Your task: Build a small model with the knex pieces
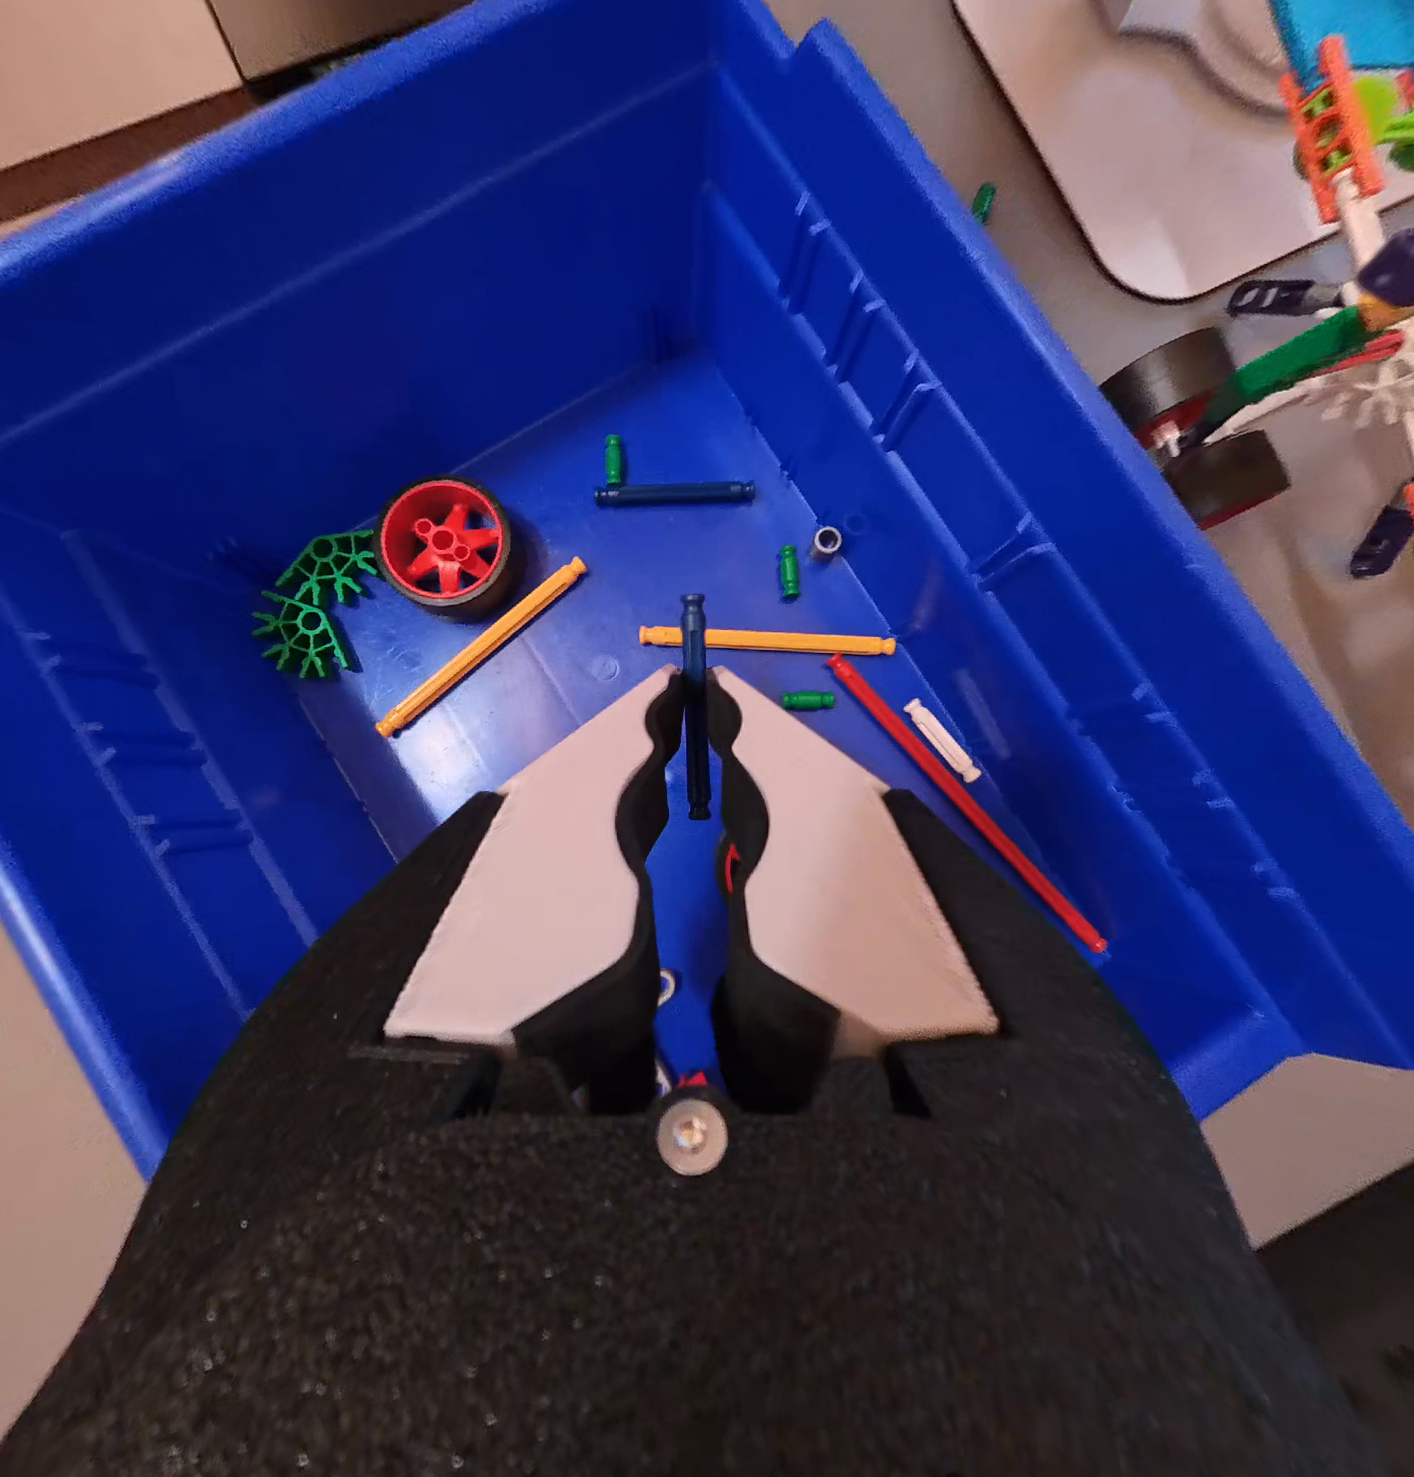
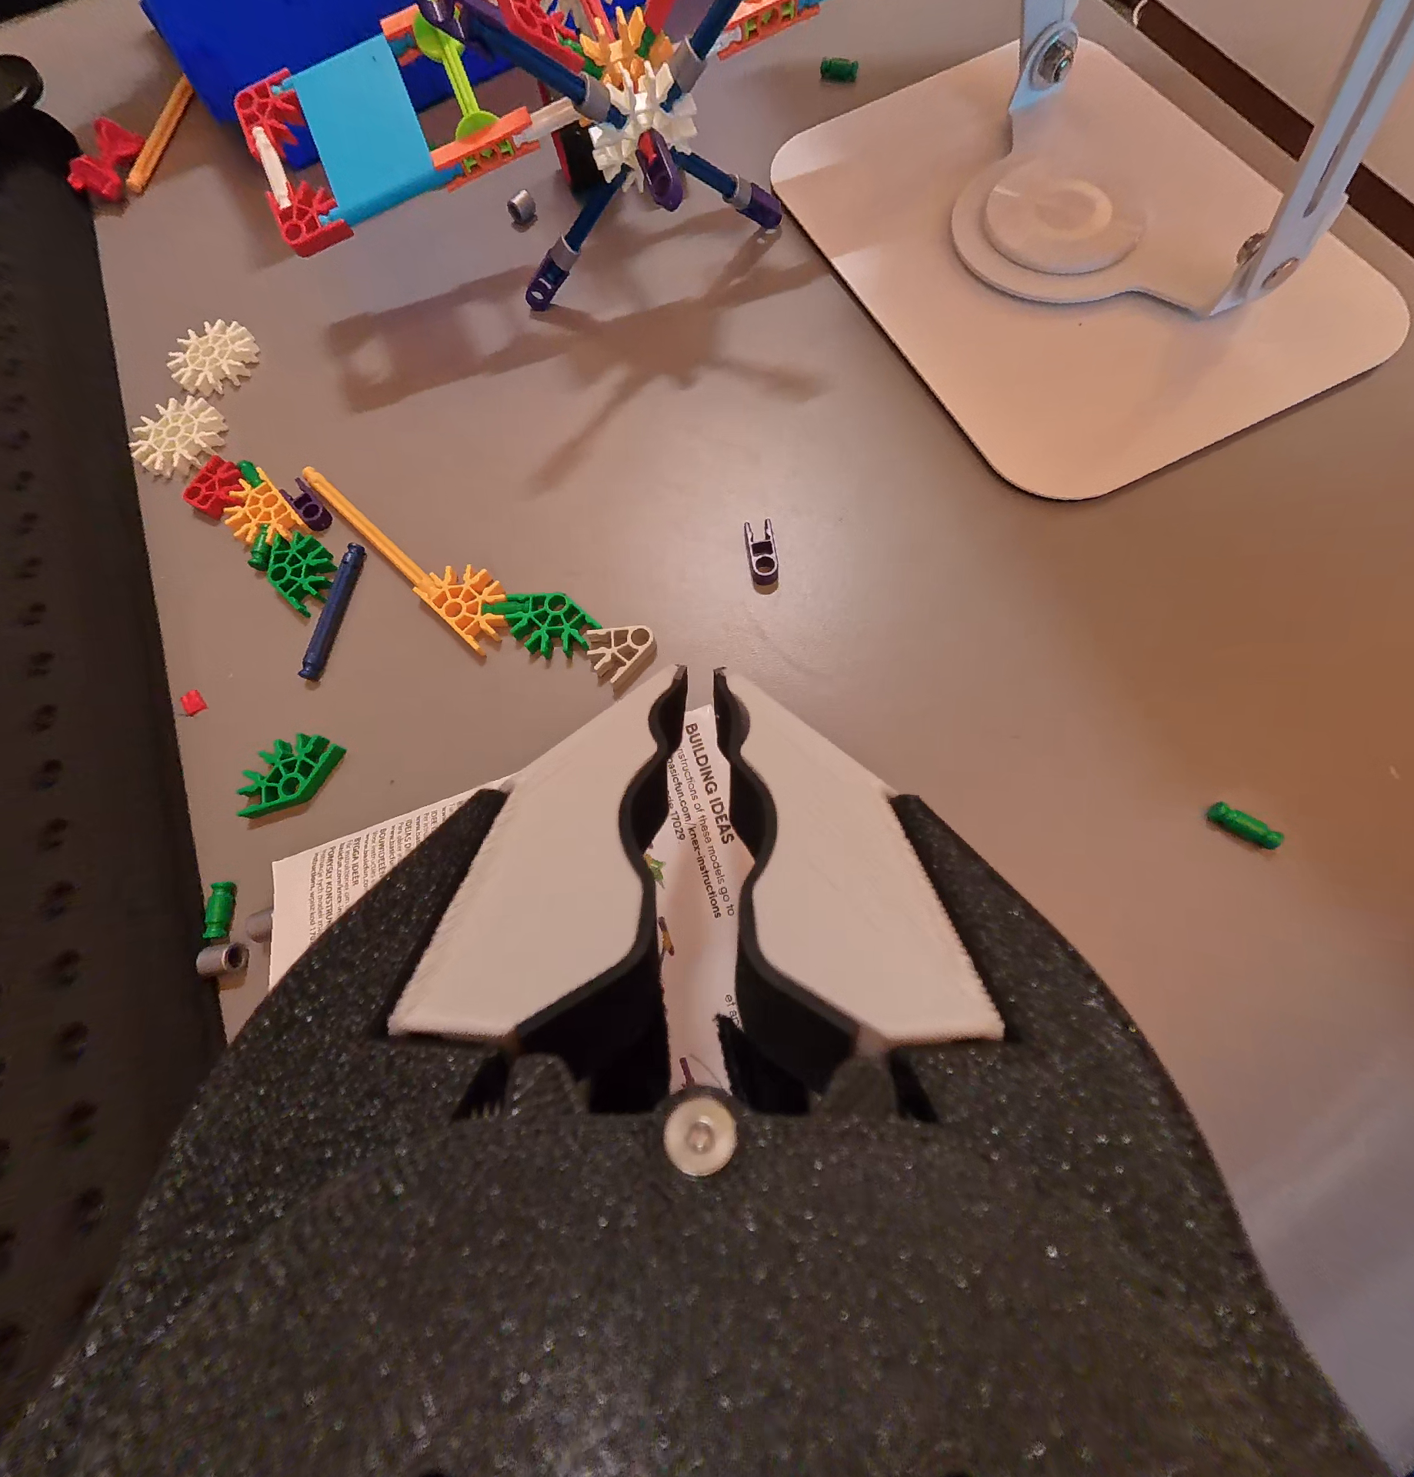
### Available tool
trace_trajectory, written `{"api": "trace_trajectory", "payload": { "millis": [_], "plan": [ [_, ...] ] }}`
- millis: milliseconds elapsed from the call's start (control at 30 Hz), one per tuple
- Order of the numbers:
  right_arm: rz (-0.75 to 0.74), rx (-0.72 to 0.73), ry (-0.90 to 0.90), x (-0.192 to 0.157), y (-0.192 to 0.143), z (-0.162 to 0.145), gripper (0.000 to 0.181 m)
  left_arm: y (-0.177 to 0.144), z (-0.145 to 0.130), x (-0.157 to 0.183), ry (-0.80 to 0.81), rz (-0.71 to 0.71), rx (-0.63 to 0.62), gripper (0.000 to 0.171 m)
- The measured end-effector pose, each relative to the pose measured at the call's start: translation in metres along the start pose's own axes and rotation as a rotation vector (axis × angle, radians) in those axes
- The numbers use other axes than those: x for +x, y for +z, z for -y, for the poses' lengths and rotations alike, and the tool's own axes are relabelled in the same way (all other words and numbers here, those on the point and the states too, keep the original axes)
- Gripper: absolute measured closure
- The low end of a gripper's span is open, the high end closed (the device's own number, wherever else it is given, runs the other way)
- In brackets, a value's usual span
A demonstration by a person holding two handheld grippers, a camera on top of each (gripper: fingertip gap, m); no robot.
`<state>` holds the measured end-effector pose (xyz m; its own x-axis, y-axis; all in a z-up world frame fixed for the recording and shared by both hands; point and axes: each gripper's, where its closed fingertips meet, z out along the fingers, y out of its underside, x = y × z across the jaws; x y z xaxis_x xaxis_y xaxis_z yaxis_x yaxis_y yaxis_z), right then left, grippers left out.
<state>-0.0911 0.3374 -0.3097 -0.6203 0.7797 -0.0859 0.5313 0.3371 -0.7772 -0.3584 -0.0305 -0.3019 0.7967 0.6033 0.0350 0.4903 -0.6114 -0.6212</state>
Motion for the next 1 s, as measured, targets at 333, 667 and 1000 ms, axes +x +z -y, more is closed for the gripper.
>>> {"api": "trace_trajectory", "payload": {
  "millis": [333,667,1000],
  "plan": [
    [-0.032,0.025,0.011,0.009,-0.008,0.003,0.175,-0.069,0.051,0.086,0.176,-0.1,0.179,0.168],
    [-0.081,0.084,0.018,0.02,-0.022,0.009,0.175,-0.032,0.072,0.327,0.608,-0.424,0.139,0.167],
    [-0.079,0.085,0.021,0.022,-0.027,0.005,0.175,0.075,0.018,0.419,0.675,-0.575,-0.097,0.167]
  ]
}}
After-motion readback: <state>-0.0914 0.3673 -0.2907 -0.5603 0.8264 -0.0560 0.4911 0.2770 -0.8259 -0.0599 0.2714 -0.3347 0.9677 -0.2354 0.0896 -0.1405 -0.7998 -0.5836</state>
